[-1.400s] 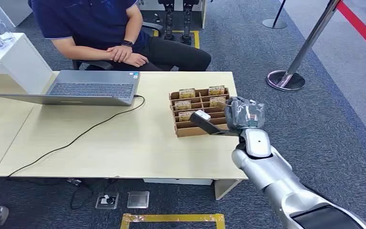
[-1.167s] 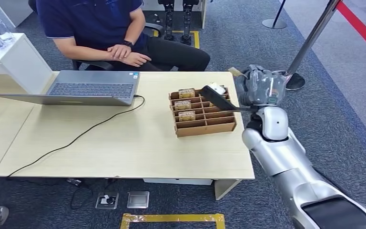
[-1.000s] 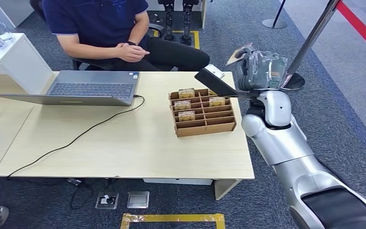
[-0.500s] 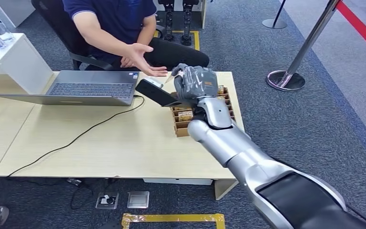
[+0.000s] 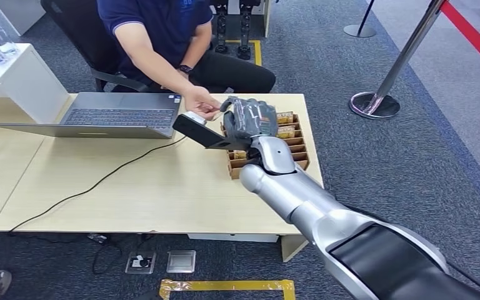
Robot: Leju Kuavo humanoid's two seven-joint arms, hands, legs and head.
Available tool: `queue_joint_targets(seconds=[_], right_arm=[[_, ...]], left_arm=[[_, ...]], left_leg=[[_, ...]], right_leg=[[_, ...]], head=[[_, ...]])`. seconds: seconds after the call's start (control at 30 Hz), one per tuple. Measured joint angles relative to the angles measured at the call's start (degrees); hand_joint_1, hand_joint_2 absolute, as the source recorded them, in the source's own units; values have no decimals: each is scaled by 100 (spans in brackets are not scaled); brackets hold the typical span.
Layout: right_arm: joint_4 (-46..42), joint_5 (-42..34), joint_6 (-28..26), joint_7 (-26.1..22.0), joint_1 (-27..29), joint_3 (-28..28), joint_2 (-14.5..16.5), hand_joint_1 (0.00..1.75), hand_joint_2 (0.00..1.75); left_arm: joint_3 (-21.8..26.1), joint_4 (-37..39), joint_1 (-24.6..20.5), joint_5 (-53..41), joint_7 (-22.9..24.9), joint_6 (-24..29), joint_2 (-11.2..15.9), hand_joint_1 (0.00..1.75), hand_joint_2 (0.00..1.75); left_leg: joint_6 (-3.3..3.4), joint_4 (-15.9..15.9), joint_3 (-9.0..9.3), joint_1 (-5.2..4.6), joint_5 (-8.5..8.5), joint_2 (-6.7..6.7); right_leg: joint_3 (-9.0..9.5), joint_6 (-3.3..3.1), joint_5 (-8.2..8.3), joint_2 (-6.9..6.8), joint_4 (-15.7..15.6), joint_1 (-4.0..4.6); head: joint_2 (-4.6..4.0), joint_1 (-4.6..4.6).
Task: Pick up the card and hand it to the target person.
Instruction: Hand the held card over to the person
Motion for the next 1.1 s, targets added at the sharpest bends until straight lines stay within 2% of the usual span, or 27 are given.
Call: queue_joint_targets(seconds=[0.07, 0.1, 0.2, 0.23, 0.53, 0.67, 0.73, 0.83, 0.93, 1.1], right_arm=[[57, -2, -4, -1, -22, 0, -1, 175, 175], [82, -3, -6, -1, -34, 0, -2, 137, 175], [146, -9, -8, 10, -69, 0, -4, 6, 175], [164, -14, -8, 19, -77, -1, -7, 0, 175], [221, -166, -12, -76, -101, -97, -76, 0, 175], [-36, -485, 38, -420, -77, -296, -204, 0, 175], [-448, -831, 202, -707, 40, -479, -350, 0, 175], [-1442, -1485, 609, -1032, 438, -808, -685, 0, 175], [-2651, -2249, 986, -1313, 1046, -1226, -1178, 0, 175], [-4576, -3849, 1492, -2150, 2580, -2248, -2100, 0, 175]], left_arm=[[-15, 0, -4, -31, 1, -18, 0, 0, 0], [-21, 0, -7, -46, 1, -26, 0, 0, 0], [-60, 0, -21, -82, 17, -49, 0, 0, 0], [-81, 0, -26, -92, 31, -55, 0, 0, 0], [-149, 0, -54, -143, 100, -60, 0, 0, 0], [-148, 0, -25, -94, 107, -52, 0, 0, 0], [-141, 0, 14, -48, 106, -45, 0, 0, 0], [-121, 0, 103, 4, 88, -32, 3, 0, 0], [-99, 0, 194, 57, 56, -18, 12, 0, 0], [-89, 0, 331, 99, -15, -9, 28, 0, 0]], left_leg=[[0, 0, -2, 0, 0, 0], [0, 0, -3, 0, 0, 0], [0, 1, -7, 0, 0, 0], [0, 1, -8, 0, 0, 0], [-1, 1, -7, 0, 0, 0], [-1, 2, -6, 0, 1, 0], [-1, 3, -6, 0, 1, -1], [-1, 4, -9, -1, 1, -4], [2, 7, -11, -1, -2, -9], [13, 8, -18, -1, -10, -34]], right_leg=[[-2, 0, 0, 0, 0, 0], [-3, 0, 0, 0, 0, 0], [-7, 0, 0, 0, 0, 0], [-8, 0, 0, 0, 0, 0], [-10, 0, 1, 1, 0, 0], [-10, -1, 1, 1, 0, 0], [-9, -1, 1, 0, -1, 0], [-9, -1, 1, -5, -6, 0], [-9, 0, 1, -12, -17, 0], [2, 8, -4, -38, -33, 0]], head=[[0, 1], [0, 2], [0, 5], [0, 7], [0, 3], [0, 0], [0, 0], [0, -1], [0, 4], [0, 17]])
